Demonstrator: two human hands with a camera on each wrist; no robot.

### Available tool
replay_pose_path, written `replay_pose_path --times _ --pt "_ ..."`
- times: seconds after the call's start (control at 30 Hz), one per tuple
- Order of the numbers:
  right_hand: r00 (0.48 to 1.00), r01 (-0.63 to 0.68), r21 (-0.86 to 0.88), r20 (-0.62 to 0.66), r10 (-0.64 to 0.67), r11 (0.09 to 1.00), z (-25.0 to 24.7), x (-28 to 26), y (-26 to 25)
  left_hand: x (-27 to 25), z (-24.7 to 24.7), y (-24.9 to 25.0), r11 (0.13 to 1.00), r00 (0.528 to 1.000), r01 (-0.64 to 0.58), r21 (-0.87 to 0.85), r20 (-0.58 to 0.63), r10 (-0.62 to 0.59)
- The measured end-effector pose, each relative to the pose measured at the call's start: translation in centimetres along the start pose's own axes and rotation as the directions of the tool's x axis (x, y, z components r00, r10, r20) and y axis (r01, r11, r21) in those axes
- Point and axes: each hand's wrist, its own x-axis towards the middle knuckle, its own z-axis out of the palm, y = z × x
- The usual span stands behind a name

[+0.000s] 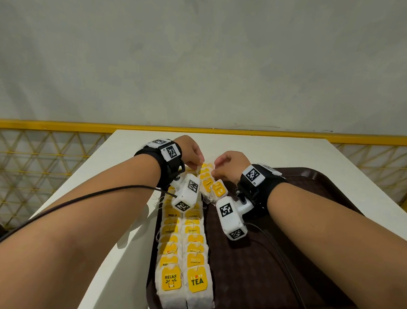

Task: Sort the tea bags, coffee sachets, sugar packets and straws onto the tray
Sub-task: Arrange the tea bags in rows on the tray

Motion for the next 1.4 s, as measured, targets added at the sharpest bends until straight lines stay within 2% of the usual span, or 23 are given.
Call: replay_pose_path --times 0.2,0.37,0.6,0.73,1.0,1.13,1.23,1.4 --pt "1.000 -0.022 0.053 -0.021 0.023 0.998 0.0 0.1 0.5 -0.1 -0.2 -0.2 0.999 1.000 -0.007 -0.042 0.000 0.007" --pt "1.000 -0.020 0.123 0.027 0.016 0.992 0.0 0.2 0.3 -0.2 -0.1 0.0 0.998 1.000 -0.021 -0.063 0.004 0.021" --pt "0.999 0.022 0.006 0.027 -0.023 1.000 0.3 0.5 0.3 0.0 -0.2 0.0 0.999 1.000 0.009 -0.041 0.009 -0.008" --pt "0.998 0.030 0.018 0.061 -0.031 0.999 -0.2 0.4 0.6 0.2 -0.1 0.1 1.000 1.000 -0.007 -0.018 -0.010 0.007" --pt "0.988 -0.084 0.043 0.134 0.078 0.996 -0.6 -0.1 0.6 0.5 0.4 0.4 0.995 0.998 -0.034 0.091 -0.042 0.038" --pt "0.985 -0.090 0.074 0.154 0.078 0.993 -0.7 -0.2 0.5 0.6 -0.2 0.2 0.993 0.993 -0.034 0.115 -0.113 0.047" --pt "0.990 -0.082 0.083 0.123 0.072 0.993 -0.6 0.0 0.2 0.1 -0.8 0.2 0.992 0.997 -0.029 0.125 -0.071 0.038" --pt "0.992 -0.101 0.076 0.081 0.095 0.992 0.0 0.1 0.2 -0.6 0.2 0.5 0.969 1.000 -0.015 0.246 0.010 0.013"
